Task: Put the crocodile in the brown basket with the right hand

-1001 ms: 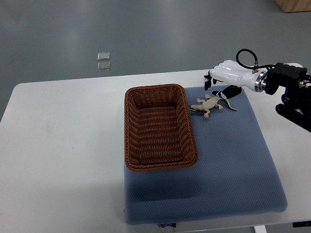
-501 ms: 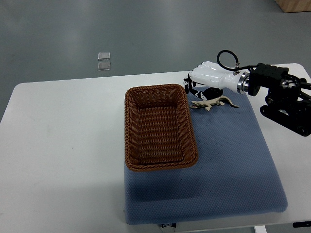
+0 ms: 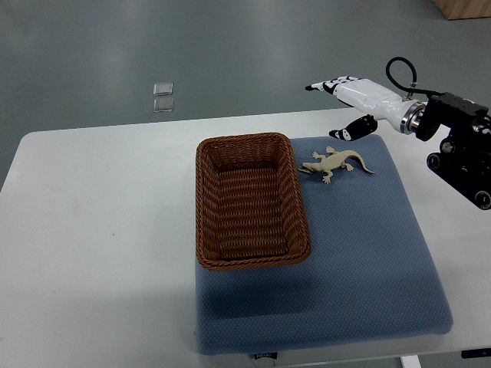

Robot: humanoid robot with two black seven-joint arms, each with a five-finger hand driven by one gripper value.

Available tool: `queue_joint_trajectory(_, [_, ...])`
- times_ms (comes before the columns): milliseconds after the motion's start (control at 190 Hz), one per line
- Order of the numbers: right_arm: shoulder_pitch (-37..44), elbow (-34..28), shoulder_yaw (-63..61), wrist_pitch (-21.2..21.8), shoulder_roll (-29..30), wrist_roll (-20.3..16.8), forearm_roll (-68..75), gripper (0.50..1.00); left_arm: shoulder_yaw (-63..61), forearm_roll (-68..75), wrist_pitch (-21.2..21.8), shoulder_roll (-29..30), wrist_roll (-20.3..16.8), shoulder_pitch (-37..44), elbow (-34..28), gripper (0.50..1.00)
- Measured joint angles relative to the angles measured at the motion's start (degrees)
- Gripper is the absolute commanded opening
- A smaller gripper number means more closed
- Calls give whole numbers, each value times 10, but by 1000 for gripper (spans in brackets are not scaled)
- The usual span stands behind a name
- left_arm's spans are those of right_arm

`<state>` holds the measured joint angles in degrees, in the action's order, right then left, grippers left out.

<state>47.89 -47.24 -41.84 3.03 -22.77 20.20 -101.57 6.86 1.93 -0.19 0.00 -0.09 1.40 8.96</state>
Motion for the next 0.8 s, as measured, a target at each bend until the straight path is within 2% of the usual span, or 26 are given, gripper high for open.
queue_joint_trajectory(200, [-31,64,-78,28,21,-2,101,928,0,0,0,0,0,0,0,1000])
queue_joint_trajectory(432, [-51,130,-85,30,37,-9,382,928,0,0,0,0,0,0,0,1000])
queue_joint_trajectory(617, [-59,150,-84,27,43,-21,581,928,0,0,0,0,0,0,0,1000])
queue_joint_trajectory(801, [-63,152,-83,25,44,-22,697,930,0,0,0,0,0,0,0,1000])
